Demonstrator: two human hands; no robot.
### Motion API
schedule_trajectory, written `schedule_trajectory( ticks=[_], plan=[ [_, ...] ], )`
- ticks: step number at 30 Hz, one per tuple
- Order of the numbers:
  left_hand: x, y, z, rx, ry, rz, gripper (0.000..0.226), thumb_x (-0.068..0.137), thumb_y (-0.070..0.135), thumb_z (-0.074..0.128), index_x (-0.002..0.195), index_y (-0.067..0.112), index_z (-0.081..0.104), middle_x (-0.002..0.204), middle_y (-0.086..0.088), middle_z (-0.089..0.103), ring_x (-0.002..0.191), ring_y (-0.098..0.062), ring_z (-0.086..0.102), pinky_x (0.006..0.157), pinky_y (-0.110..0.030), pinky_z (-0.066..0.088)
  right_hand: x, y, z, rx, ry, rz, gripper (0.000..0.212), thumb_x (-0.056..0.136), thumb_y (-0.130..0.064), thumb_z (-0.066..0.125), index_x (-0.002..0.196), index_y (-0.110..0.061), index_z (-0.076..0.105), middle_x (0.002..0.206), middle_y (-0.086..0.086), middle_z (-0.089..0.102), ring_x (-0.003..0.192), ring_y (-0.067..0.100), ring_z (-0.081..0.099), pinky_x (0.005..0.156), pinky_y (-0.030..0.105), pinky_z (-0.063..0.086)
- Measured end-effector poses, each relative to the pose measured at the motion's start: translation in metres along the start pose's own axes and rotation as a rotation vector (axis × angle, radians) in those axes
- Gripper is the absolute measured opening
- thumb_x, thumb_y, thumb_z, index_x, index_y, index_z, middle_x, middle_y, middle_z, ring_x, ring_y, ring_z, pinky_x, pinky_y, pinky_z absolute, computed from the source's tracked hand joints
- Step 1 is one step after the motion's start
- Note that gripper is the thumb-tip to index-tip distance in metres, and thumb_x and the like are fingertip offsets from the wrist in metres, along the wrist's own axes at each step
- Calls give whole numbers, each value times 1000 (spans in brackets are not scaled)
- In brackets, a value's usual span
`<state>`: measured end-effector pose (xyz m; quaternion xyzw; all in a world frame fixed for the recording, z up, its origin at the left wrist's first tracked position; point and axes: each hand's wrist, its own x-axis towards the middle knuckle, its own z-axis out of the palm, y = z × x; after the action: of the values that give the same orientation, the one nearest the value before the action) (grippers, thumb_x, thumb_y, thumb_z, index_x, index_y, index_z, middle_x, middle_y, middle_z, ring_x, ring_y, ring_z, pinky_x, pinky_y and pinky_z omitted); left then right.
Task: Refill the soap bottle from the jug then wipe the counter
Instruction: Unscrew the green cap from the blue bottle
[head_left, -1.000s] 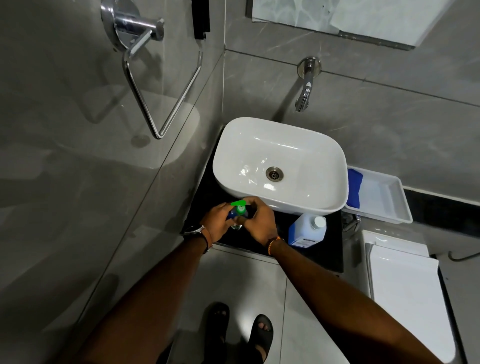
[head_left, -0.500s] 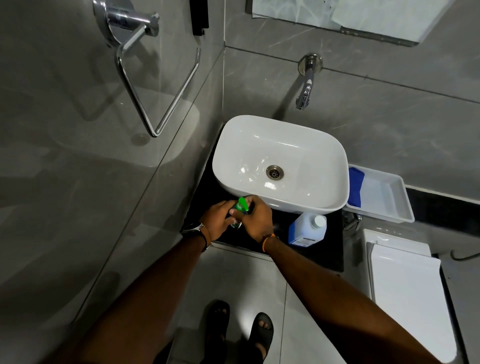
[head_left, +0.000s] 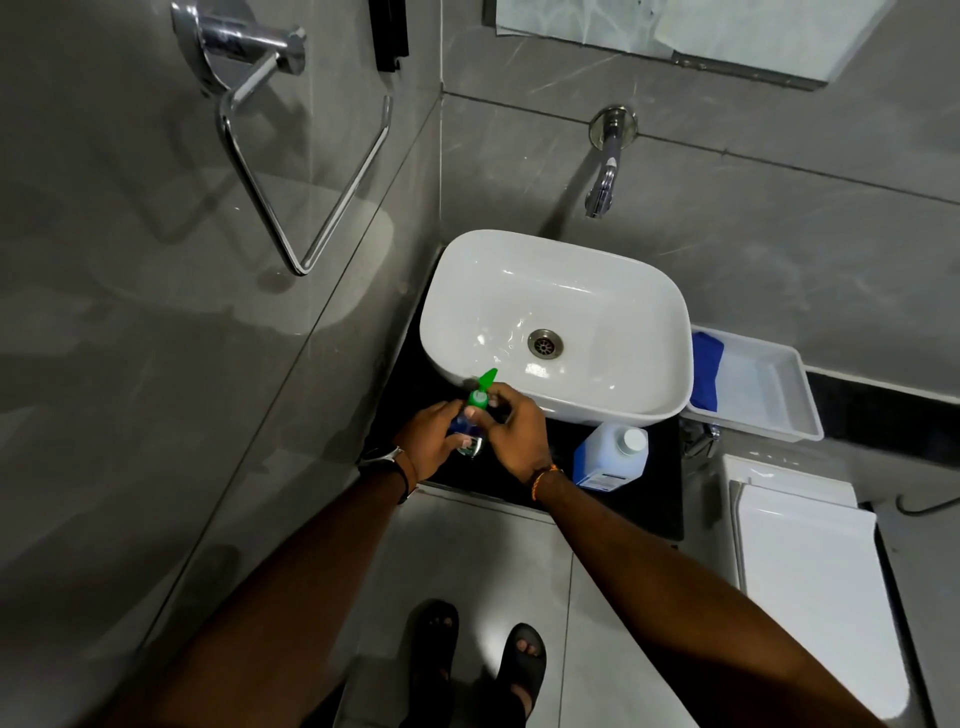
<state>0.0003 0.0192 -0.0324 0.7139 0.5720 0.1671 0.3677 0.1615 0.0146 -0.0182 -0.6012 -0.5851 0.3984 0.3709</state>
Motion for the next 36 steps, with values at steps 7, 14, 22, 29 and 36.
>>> schedule_trajectory(
  ticks=[7,14,22,29,36],
  plan=[
    [-2,3,0,-20,-6,-19,49,90,10,67,137,10,53,130,-14,62,115,-29,63,101,-43,53,14,-33,-30,121,99,-66,29,79,-21,87,102,-29,71,88,-21,74,86,-5,68,80,22,59],
    [-4,6,0,-39,0,-7,50,89,6,68,136,9,54,132,-14,61,117,-29,63,102,-39,53,32,-51,-71,-77,95,-255,33,80,-30,86,112,-23,77,94,-12,75,85,14,70,86,35,60],
    [-3,1,3,-92,14,-37,53,88,5,70,138,5,53,137,-16,60,121,-30,62,105,-44,51,16,-5,-61,-623,-201,-103,34,87,-19,74,121,-22,75,115,9,77,109,34,69,97,41,54],
    [1,-9,10,-95,30,-34,50,88,5,70,135,4,54,133,-16,61,118,-30,63,102,-44,53,17,23,-37,-850,-360,-25,27,90,-7,60,113,-7,73,117,22,72,112,42,65,95,42,51],
    [4,-17,15,-98,37,-20,53,86,4,71,137,3,53,135,-16,61,120,-31,62,104,-45,50,29,37,-14,-930,-390,5,28,98,-1,45,114,1,68,121,25,69,113,42,65,97,45,50]
  ],
)
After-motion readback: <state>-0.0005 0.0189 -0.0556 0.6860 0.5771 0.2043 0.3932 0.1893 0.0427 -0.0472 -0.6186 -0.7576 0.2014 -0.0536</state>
